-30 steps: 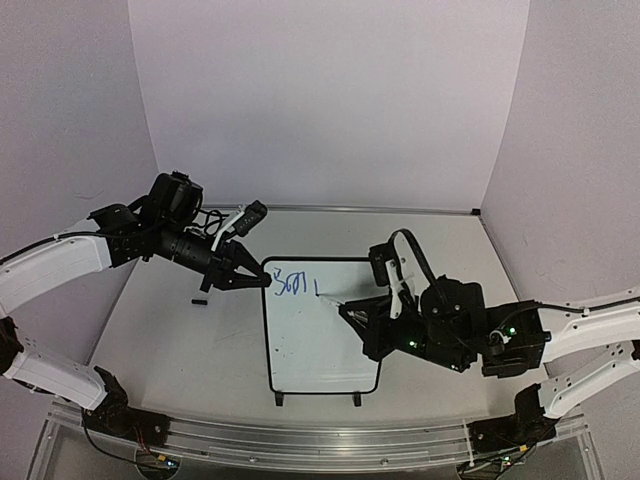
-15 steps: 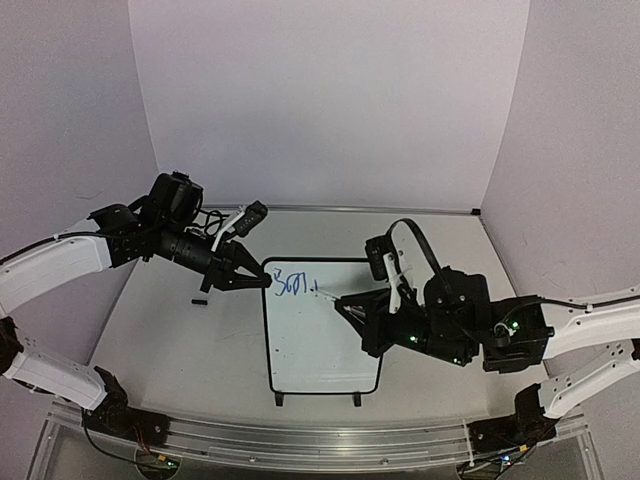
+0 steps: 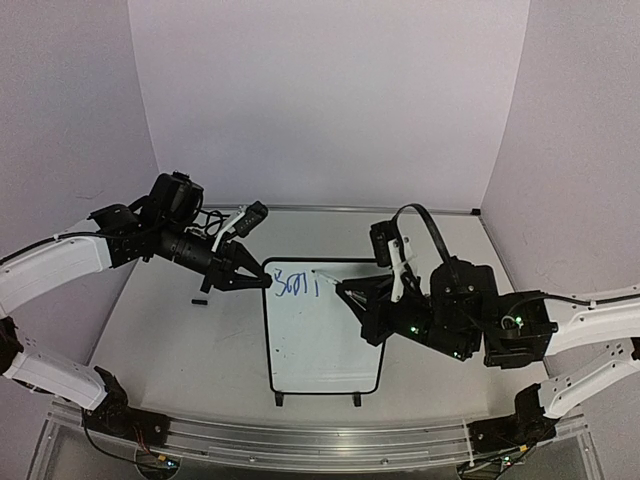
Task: Write a sentence on the whiteboard
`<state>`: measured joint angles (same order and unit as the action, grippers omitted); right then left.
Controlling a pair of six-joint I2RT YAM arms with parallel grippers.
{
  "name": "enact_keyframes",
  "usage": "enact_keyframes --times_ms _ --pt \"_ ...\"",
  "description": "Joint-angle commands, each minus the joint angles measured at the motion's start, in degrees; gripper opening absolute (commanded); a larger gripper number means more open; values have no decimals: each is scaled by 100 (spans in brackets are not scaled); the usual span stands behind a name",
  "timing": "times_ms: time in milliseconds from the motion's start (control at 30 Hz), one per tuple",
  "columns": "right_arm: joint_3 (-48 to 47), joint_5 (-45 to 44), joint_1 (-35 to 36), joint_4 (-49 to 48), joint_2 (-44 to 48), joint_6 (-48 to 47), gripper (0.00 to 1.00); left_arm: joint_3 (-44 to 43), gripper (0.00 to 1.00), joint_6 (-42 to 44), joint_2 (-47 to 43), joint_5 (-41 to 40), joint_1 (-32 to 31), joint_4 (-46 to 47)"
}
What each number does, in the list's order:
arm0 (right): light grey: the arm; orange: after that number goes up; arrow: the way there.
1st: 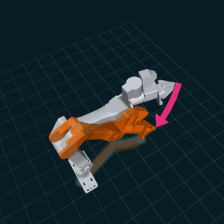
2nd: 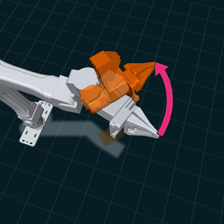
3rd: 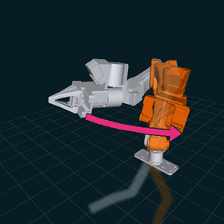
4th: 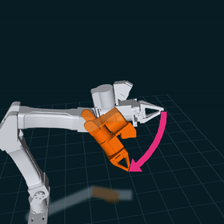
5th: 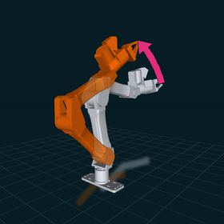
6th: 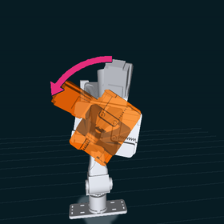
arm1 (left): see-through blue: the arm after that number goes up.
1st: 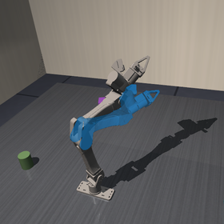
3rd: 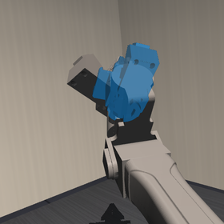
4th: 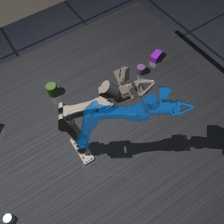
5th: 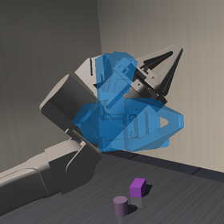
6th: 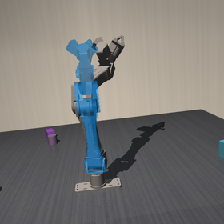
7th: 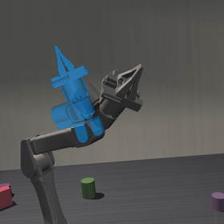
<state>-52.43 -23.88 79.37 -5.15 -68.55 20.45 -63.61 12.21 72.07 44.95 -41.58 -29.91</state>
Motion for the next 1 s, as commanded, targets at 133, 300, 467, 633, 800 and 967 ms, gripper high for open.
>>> enact_keyframes --times_ms 133,300,467,633,800,967 --pt "-177 -335 -27 -185 -85 -76 0 -11 0 147 159 -197 -78 -252" --pt "-171 -396 -27 -153 -122 -22 0 -13 0 143 165 -197 -78 -253" --pt "-159 -384 -27 -125 -96 -10 0 -14 0 146 171 -200 -78 -253" --pt "19 29 -27 -436 167 -198 0 -12 0 144 171 -214 -77 -257" --pt "267 31 -27 -607 505 -178 0 -15 0 145 159 -223 -86 -264" --pt "331 -232 -27 -433 566 -64 0 -11 0 149 149 -225 -84 -267"
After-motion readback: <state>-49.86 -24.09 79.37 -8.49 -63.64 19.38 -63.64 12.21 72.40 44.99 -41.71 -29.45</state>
